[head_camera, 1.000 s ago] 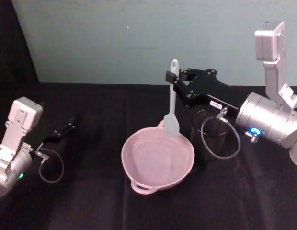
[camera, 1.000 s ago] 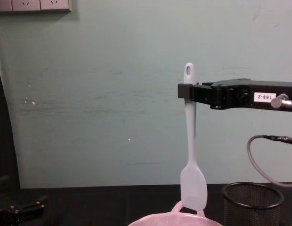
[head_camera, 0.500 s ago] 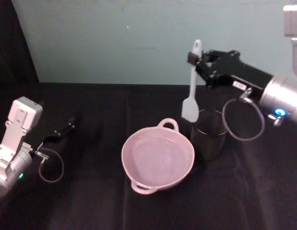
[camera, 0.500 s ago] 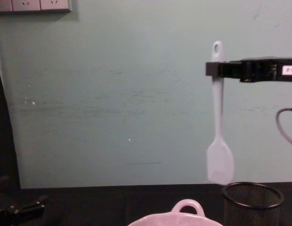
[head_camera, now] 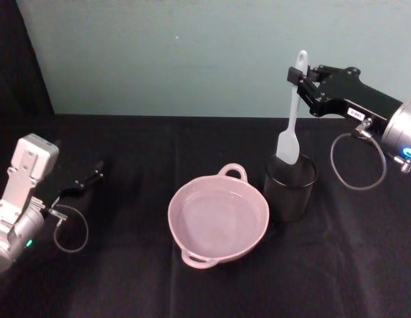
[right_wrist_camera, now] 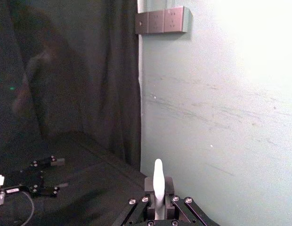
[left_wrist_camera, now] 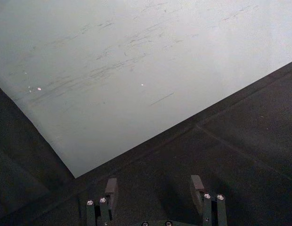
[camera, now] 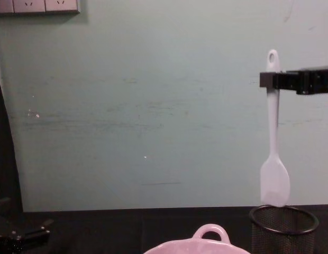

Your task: Use the one hand to pick up the spoon and stir the clear water in the bowl.

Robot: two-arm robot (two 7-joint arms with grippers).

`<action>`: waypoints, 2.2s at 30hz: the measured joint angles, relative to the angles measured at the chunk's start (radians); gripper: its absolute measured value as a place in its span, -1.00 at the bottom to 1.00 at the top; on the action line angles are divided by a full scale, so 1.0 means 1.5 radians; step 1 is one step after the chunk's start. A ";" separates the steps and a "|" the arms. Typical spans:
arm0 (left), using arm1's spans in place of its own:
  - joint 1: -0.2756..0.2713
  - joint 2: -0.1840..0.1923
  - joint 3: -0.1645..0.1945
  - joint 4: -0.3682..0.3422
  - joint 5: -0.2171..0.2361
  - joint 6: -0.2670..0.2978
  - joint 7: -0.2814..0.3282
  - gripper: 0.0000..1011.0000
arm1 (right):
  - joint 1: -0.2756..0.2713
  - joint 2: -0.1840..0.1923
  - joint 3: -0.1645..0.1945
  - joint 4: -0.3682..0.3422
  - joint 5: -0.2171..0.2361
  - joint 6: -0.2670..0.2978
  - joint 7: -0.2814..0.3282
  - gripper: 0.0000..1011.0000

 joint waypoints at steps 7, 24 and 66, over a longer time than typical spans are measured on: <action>0.000 0.000 0.000 0.000 0.000 0.000 0.000 0.99 | -0.014 -0.004 -0.004 0.026 -0.016 -0.018 -0.008 -0.77; 0.000 0.000 0.000 0.000 0.000 0.000 0.000 0.99 | -0.028 -0.050 -0.006 0.127 0.013 -0.050 0.029 -0.77; 0.000 0.000 0.000 0.000 0.000 0.000 0.000 0.99 | -0.029 -0.066 -0.002 0.214 0.118 -0.056 0.056 -0.77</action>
